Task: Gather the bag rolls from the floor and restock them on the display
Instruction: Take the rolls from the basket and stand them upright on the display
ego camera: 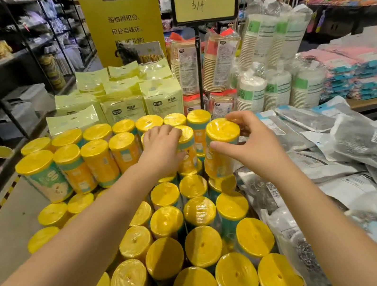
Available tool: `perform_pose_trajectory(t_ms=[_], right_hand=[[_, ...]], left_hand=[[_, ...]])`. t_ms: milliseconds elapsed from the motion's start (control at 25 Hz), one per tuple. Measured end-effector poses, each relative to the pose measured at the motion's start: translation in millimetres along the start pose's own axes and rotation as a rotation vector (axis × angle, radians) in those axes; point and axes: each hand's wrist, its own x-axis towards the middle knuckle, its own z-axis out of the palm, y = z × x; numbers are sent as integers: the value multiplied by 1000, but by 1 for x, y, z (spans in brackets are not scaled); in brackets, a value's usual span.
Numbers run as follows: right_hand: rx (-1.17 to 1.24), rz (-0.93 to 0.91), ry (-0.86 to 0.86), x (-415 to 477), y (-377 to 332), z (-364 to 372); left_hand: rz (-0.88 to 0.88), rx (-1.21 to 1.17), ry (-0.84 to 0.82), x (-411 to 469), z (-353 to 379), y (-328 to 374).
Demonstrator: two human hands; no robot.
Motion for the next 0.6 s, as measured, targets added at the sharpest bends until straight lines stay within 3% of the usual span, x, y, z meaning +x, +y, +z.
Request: perform_pose_trajectory(t_ms=[240, 600], right_hand=[[-103, 22, -14, 50, 52, 62], [-119, 35, -56, 55, 83, 68]], left_hand=[[19, -181, 103, -54, -12, -8], [56, -280, 135, -123, -18, 1]])
